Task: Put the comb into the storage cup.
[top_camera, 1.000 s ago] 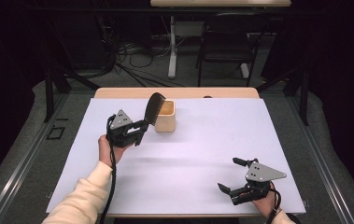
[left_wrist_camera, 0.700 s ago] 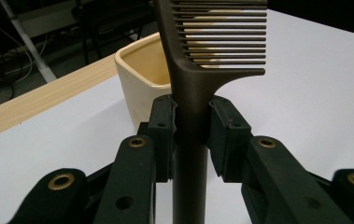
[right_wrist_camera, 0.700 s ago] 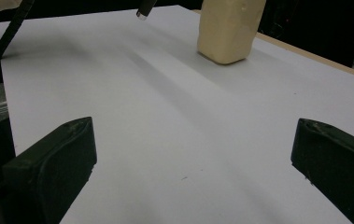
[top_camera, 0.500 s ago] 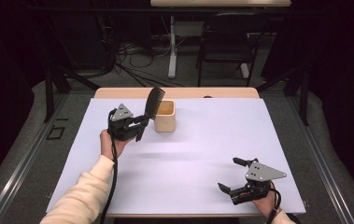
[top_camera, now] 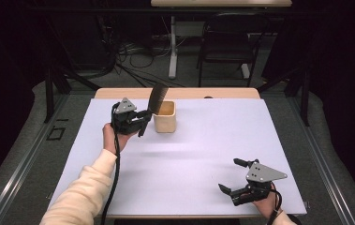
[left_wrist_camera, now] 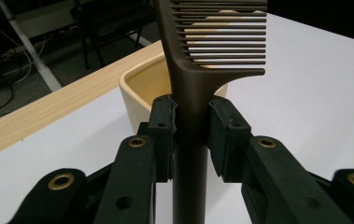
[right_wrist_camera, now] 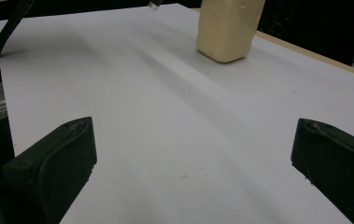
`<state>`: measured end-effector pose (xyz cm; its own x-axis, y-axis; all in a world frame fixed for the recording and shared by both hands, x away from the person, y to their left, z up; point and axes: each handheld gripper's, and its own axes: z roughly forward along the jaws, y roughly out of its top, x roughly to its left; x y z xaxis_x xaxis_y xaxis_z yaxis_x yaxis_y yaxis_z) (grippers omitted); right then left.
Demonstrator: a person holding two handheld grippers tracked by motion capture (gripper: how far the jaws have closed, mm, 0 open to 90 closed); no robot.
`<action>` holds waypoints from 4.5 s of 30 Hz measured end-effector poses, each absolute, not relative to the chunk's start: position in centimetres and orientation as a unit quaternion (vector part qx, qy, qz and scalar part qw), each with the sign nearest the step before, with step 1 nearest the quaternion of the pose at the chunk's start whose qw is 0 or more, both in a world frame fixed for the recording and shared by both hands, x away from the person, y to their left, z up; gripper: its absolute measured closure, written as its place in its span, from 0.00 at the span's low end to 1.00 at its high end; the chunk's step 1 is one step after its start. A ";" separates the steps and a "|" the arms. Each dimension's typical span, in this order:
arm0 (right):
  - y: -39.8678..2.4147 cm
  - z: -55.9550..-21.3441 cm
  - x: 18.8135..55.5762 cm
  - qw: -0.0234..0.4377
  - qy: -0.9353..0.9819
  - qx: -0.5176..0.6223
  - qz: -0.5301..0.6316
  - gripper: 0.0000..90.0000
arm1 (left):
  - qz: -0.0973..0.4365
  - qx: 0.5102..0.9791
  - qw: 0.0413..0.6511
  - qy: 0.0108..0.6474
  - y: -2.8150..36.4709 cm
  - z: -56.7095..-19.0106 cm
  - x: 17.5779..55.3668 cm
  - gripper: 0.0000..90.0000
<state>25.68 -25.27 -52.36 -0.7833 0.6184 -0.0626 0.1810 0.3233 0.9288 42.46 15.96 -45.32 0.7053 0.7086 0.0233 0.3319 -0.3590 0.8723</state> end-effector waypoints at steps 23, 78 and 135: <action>-25.3 -52.4 25.7 0.208 0.787 0.256 0.522 0.00 | 0.212 0.792 0.471 0.326 15.5 -43.4 44.0 0.80; -25.3 -52.4 25.7 0.204 0.788 0.256 0.522 0.00 | 0.253 0.766 0.496 0.323 13.1 -40.3 47.3 0.80; -25.2 -52.5 25.8 0.203 0.791 0.256 0.518 0.00 | 0.226 0.741 0.540 0.330 11.1 -42.9 49.7 0.80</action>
